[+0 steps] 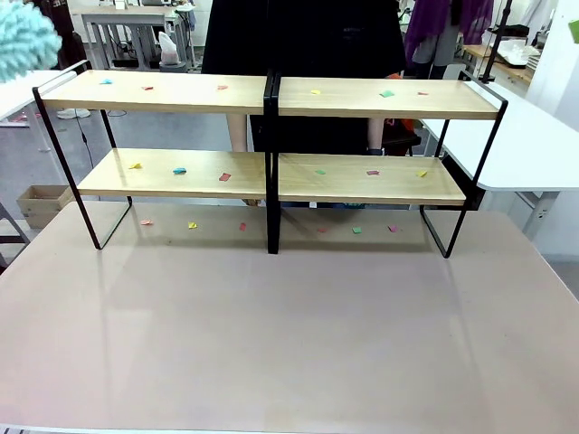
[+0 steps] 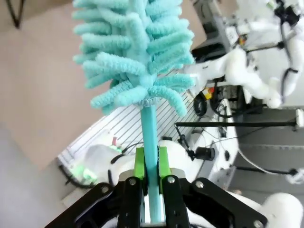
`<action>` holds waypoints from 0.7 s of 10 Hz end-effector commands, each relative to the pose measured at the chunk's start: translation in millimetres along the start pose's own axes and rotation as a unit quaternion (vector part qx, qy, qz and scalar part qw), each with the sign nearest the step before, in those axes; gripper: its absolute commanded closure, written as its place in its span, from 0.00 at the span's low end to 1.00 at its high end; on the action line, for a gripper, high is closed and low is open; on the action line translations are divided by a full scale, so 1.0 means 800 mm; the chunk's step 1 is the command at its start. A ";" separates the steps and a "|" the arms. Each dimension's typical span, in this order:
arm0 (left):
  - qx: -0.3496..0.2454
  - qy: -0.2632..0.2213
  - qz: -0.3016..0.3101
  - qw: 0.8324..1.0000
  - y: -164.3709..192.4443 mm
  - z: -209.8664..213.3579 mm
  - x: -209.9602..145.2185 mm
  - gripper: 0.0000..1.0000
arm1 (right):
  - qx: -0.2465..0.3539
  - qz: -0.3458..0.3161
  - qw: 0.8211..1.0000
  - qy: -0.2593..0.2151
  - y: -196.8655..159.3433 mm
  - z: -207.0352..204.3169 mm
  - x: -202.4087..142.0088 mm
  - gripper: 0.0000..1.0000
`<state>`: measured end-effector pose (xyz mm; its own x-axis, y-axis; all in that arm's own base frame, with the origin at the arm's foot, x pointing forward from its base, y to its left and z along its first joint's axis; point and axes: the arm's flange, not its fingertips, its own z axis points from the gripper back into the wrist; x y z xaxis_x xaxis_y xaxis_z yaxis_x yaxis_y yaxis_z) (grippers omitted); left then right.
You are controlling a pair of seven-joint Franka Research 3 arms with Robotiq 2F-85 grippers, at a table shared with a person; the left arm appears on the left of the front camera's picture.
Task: Clean the shelves.
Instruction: Pick up the Duster when the human hands it over.
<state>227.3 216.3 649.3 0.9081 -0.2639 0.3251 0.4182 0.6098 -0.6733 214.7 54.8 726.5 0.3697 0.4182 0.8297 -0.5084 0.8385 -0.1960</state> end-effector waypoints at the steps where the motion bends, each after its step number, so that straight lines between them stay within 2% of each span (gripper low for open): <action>1: -0.007 -0.018 -0.005 1.000 0.008 -0.028 -0.021 1.00 | 0.005 0.000 1.000 -0.001 -0.001 -0.001 -0.001 0.00; 2: -0.003 -0.039 -0.008 0.999 0.016 -0.030 -0.013 1.00 | 0.005 0.000 1.000 -0.001 -0.001 -0.001 -0.001 0.00; 3: -0.005 -0.008 0.009 1.000 0.009 -0.012 -0.018 1.00 | 0.005 0.000 1.000 -0.001 -0.001 -0.001 -0.001 0.00; 7: -0.005 -0.008 0.009 1.000 0.009 -0.012 -0.018 1.00 | 0.005 0.000 1.000 -0.001 -0.001 -0.001 -0.001 0.00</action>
<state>218.3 215.1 628.9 0.9133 -0.2341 0.3332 0.4049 0.6096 -0.6815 214.7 54.8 726.5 0.3697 0.4181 0.8297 -0.5084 0.8385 -0.1960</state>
